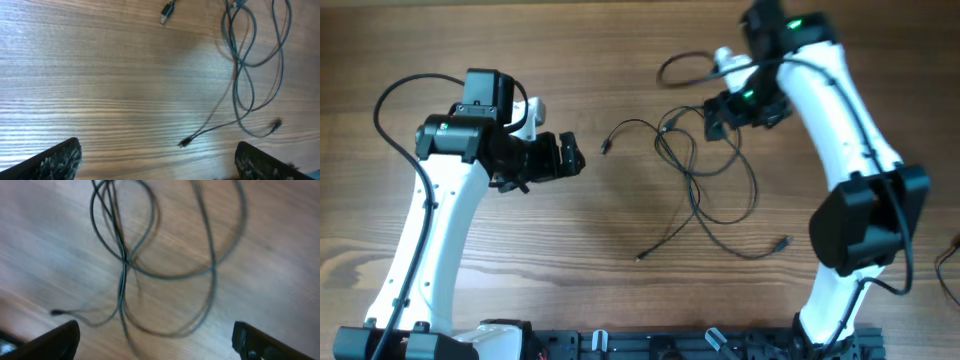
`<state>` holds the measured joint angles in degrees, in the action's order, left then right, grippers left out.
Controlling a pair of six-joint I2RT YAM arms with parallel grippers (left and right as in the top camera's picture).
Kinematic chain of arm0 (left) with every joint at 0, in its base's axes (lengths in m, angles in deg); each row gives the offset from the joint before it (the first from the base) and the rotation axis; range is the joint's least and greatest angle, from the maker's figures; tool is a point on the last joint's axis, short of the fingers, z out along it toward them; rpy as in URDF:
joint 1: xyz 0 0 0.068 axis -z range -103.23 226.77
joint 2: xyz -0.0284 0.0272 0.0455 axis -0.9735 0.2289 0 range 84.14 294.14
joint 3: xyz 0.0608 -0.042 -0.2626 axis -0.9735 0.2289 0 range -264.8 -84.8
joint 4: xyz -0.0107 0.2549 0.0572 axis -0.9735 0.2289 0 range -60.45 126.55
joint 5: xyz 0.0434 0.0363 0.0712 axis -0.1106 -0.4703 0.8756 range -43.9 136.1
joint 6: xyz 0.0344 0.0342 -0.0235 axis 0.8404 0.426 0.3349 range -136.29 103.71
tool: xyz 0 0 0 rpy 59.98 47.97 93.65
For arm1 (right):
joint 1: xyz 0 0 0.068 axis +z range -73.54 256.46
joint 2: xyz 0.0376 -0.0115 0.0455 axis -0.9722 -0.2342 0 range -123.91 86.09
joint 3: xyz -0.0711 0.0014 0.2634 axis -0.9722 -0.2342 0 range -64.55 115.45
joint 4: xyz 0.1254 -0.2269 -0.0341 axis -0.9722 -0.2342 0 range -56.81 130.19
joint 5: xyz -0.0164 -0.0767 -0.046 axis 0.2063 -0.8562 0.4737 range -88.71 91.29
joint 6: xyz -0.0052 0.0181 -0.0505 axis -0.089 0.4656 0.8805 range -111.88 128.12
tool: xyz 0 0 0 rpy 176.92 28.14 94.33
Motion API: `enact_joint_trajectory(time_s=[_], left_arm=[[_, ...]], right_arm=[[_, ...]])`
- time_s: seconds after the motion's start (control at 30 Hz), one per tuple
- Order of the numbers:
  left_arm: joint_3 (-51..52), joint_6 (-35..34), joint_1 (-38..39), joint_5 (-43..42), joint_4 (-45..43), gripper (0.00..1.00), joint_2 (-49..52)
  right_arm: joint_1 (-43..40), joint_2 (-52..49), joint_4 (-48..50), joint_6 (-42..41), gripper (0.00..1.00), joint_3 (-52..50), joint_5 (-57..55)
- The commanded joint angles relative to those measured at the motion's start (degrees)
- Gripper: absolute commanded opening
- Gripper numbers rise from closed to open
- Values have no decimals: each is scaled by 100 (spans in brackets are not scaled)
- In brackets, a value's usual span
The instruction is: Untangle cables
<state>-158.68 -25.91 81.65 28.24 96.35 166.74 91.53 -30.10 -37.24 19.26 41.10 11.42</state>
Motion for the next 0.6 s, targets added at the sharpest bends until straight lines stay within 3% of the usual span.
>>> enact_joint_trajectory(time_s=[0.0,0.13,0.2,0.33,0.37,0.43,0.57], left_arm=[[-26,350,-28,-111,33,100,33],[-26,345,-28,-114,37,100,33],[-26,345,-28,-111,35,100,33],[-26,343,-28,-111,33,100,33],[-26,343,-28,-114,35,100,33],[-26,343,-28,-111,35,100,33],[-26,345,-28,-114,28,100,33]], right_arm=[[426,13,743,236,100,-728,-243],[909,13,1261,238,100,-1460,-247],[1043,13,1143,-542,100,-1646,-269],[1154,13,662,-2905,94,-1821,-105],[1196,13,597,-3084,93,-1891,15],[1342,13,614,-3182,86,-2186,227],[1670,13,1211,-3425,64,-2658,240]])
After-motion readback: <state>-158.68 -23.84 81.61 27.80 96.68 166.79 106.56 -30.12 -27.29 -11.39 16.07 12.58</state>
